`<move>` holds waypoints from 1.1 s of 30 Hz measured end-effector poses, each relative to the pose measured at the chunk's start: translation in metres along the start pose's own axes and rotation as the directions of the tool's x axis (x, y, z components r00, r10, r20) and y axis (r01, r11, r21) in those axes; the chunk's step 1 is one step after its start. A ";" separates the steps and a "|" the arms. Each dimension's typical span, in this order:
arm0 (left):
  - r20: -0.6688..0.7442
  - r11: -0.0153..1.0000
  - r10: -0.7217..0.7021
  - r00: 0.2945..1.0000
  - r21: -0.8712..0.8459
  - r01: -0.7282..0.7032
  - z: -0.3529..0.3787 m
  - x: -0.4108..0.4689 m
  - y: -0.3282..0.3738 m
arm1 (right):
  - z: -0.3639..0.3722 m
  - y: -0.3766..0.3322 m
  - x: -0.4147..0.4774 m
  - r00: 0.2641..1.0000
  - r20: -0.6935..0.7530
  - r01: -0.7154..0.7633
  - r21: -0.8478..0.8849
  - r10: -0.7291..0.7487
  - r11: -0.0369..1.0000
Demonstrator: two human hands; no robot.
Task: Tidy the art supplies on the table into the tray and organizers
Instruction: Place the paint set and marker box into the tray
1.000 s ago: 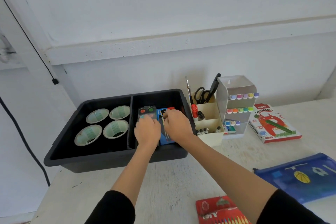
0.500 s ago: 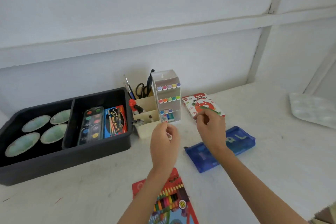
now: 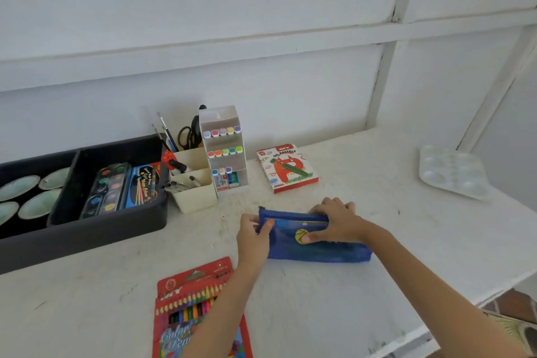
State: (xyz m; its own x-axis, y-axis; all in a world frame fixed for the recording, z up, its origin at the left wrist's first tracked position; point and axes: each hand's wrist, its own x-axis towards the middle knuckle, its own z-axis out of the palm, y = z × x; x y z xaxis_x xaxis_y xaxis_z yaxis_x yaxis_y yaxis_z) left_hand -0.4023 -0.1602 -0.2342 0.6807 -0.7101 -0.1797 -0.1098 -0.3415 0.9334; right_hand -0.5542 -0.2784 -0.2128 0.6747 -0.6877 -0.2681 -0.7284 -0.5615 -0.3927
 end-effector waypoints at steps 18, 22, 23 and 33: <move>-0.038 0.897 0.173 0.984 -0.407 -0.174 -0.100 -0.022 0.044 | -0.012 -0.144 0.005 0.975 -0.194 0.214 0.954 -0.112 0.208; -0.141 0.858 0.234 0.962 -0.435 -0.273 -0.143 -0.016 0.045 | -0.011 -0.191 0.013 0.951 -0.250 0.274 0.953 -0.182 0.126; -0.154 0.842 0.238 0.959 -0.460 -0.282 -0.155 -0.014 0.046 | -0.011 -0.202 0.015 0.941 -0.263 0.294 0.947 -0.214 0.127; -0.301 0.872 0.164 0.939 -0.402 -0.281 -0.254 0.042 0.032 | 0.010 -0.313 0.065 0.935 -0.263 0.343 0.835 -0.237 0.430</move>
State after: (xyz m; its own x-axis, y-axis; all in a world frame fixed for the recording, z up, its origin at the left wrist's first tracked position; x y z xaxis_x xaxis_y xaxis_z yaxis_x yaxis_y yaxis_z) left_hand -0.1935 -0.0447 -0.1335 0.8393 -0.5380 0.0778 0.0039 0.1491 0.9888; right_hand -0.2811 -0.1426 -0.1159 0.7721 -0.6313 0.0732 0.0180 -0.0933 -0.9955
